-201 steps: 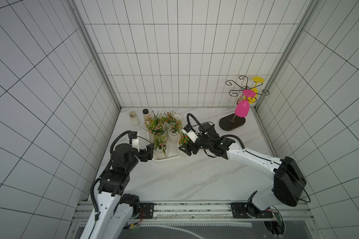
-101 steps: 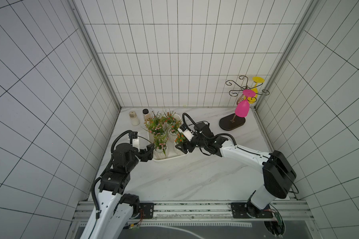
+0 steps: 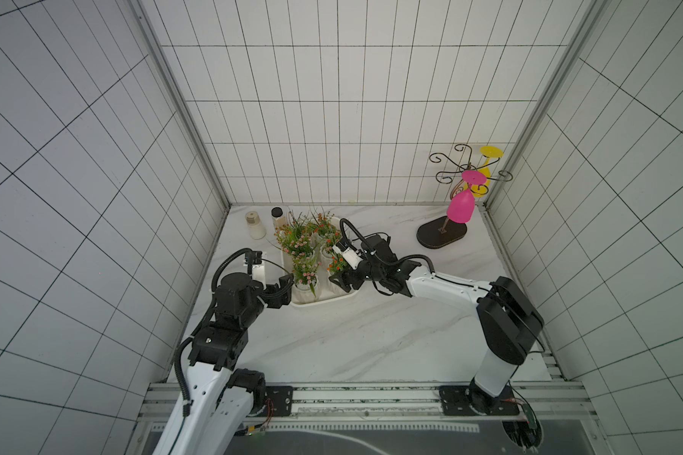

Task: Put the potted gypsophila into the storage box
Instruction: Place the baby's breath potted plant at the storage box.

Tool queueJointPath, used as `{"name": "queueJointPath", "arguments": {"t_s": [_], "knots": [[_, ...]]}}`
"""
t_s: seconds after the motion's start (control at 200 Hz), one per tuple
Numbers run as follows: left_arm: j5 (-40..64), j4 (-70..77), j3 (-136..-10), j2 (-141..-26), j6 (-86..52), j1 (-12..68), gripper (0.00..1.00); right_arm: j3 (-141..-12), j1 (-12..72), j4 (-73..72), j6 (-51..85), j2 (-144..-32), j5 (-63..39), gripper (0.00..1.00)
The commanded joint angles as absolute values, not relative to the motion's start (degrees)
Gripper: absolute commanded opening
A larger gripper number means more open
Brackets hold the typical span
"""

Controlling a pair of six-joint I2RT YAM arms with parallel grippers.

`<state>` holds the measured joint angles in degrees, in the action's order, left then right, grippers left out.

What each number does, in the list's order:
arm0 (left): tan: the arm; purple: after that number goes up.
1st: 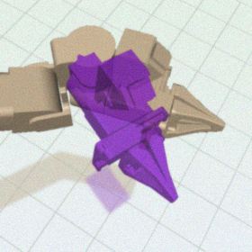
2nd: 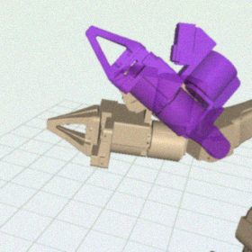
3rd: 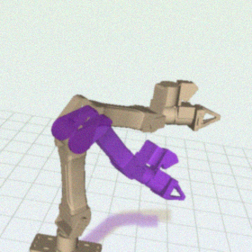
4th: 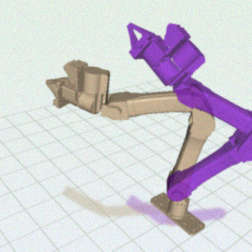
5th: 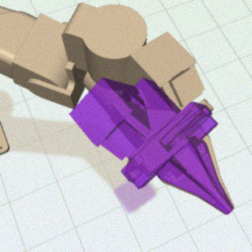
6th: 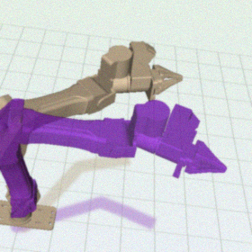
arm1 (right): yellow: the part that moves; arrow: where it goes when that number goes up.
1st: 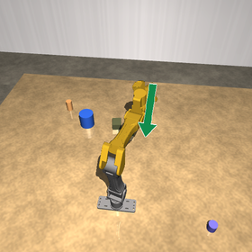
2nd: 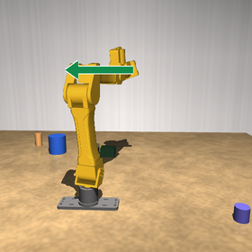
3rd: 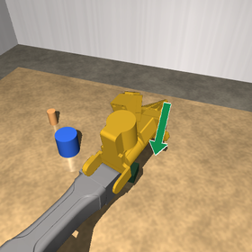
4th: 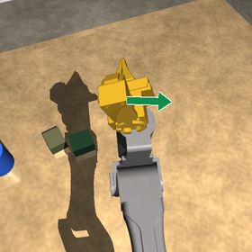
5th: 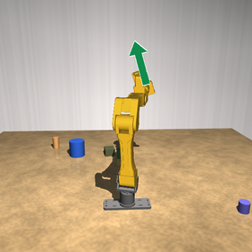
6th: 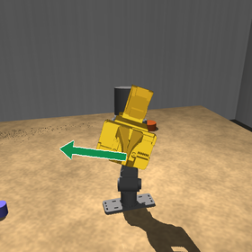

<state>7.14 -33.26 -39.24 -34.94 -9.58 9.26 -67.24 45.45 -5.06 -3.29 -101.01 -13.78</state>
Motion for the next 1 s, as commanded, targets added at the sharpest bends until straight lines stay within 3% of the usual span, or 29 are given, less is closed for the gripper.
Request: {"name": "queueJointPath", "arguments": {"t_s": [0.0, 0.994], "knots": [[7.3, -31.7, -38.7, -34.6, -9.1, 9.0, 0.87, -74.3, 46.3, -12.4, -4.6, -101.2, -14.0, 0.73], [7.3, -31.6, -38.5, -34.6, -9.0, 9.0, 0.87, -71.2, 46.5, -21.0, -6.5, -109.3, -12.6, 0.76]]}}
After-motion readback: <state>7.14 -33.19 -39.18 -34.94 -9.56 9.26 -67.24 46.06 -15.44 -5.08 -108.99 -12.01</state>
